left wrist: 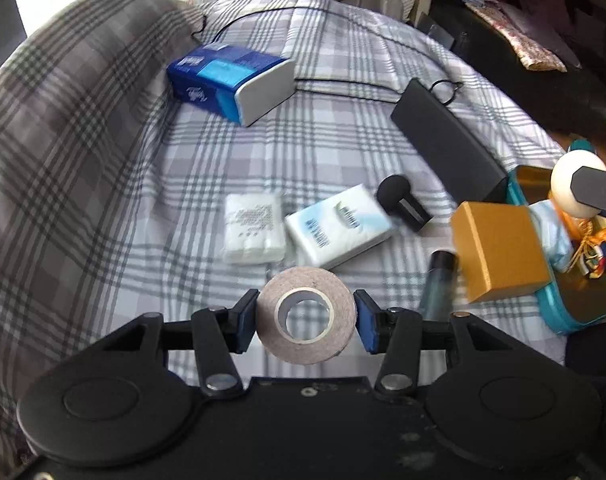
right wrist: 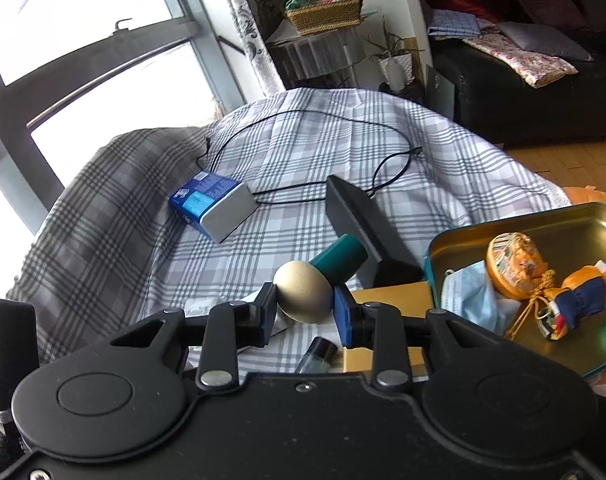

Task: Organize soft objects
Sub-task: 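Carry the white tape into the tin tray with the left gripper while the right gripper drops the sponge there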

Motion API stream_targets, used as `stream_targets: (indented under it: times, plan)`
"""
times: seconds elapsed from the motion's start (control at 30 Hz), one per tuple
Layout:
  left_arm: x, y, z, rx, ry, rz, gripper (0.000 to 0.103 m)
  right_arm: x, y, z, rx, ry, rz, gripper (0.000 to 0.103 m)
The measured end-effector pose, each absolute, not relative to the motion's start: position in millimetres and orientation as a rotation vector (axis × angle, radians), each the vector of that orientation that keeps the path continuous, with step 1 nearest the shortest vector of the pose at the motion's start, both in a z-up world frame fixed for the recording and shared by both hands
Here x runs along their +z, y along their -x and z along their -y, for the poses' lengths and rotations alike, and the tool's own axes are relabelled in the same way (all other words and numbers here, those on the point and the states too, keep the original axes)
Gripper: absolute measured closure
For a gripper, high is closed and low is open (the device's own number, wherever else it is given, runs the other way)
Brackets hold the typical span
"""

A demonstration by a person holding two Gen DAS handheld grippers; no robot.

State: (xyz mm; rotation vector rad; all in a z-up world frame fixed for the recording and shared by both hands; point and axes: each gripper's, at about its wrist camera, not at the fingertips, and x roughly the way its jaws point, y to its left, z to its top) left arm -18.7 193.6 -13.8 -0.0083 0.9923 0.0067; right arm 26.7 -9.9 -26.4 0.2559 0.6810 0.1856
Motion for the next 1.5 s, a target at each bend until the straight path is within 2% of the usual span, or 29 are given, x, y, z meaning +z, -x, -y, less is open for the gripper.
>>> stream_targets:
  times: [0.33, 0.6, 0.8, 1.07, 1.1, 1.23, 1.5]
  plan:
    - [26, -19, -75, -0.269, -0.039, -0.91, 0.056, 7, -3, 107, -0.121, -0.352, -0.562, 0.071]
    - [27, -34, 12, -0.428, -0.094, -0.918, 0.056, -3, -1, 168, -0.314, -0.425, -0.572, 0.071]
    - [11, -43, 47, -0.466, -0.108, -0.965, 0.056, -14, -3, 187, -0.358, -0.45, -0.601, 0.071]
    - [-3, -44, 57, -0.489, -0.12, -1.016, 0.057, -19, -7, 196, -0.372, -0.45, -0.62, 0.071]
    - [-4, -44, 57, -0.492, -0.122, -1.019, 0.055, -20, -8, 196, -0.377, -0.449, -0.621, 0.071]
    - [-5, -44, 57, -0.494, -0.12, -1.019, 0.028, -23, -14, 201, -0.394, -0.448, -0.628, 0.069]
    - [-12, -46, 52, -0.47, -0.113, -1.048, 0.021, -31, -19, 212, -0.436, -0.471, -0.649, 0.06]
